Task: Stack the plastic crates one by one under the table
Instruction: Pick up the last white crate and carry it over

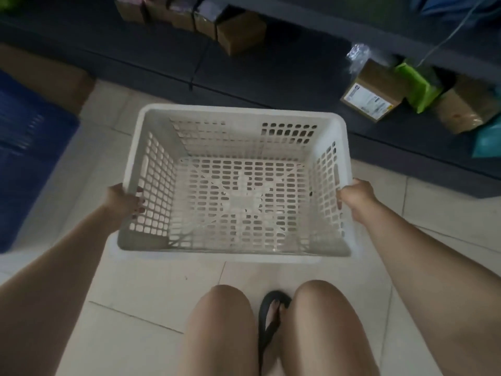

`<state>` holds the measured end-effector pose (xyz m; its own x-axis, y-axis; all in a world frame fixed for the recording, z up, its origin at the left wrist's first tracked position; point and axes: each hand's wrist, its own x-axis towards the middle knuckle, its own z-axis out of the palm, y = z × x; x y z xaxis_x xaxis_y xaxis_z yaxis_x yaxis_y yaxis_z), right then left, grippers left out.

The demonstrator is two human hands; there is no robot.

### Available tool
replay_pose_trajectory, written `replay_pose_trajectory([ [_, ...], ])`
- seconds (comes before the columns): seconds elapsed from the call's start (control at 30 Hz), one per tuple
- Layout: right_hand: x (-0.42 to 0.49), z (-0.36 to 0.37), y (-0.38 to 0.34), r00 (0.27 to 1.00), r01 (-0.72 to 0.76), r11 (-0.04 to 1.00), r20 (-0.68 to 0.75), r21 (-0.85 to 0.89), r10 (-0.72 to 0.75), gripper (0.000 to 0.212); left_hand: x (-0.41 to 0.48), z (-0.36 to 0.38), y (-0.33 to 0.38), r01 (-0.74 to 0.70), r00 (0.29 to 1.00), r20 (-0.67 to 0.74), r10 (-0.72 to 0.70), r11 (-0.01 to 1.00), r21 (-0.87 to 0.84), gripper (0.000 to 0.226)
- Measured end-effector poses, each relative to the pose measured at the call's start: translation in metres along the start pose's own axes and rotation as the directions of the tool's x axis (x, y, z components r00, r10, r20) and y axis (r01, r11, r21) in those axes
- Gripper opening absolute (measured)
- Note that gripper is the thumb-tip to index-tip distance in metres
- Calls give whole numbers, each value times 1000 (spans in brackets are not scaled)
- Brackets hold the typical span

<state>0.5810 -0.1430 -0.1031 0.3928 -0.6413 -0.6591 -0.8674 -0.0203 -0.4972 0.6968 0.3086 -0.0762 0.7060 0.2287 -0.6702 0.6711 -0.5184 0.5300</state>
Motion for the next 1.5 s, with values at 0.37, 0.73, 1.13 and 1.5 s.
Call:
replay_pose_trajectory([
  [0.37,-190,-248,-86,998,-40,992,-41,118,45,27,-218,-87,188,-112,990,92,108,993,42,32],
  [0.73,-362,-481,-28,935,-21,945,-328,327,134,15,-405,-35,330,-422,855,408,320,886,191,14],
  [1.13,-482,-660,176,692,27,710,-525,704,495,17,-645,165,415,-819,499,647,576,557,136,17],
  [1.5,-450,-914,284,632,-66,771,-571,633,523,10,-846,408,483,-868,414,706,574,483,116,14],
])
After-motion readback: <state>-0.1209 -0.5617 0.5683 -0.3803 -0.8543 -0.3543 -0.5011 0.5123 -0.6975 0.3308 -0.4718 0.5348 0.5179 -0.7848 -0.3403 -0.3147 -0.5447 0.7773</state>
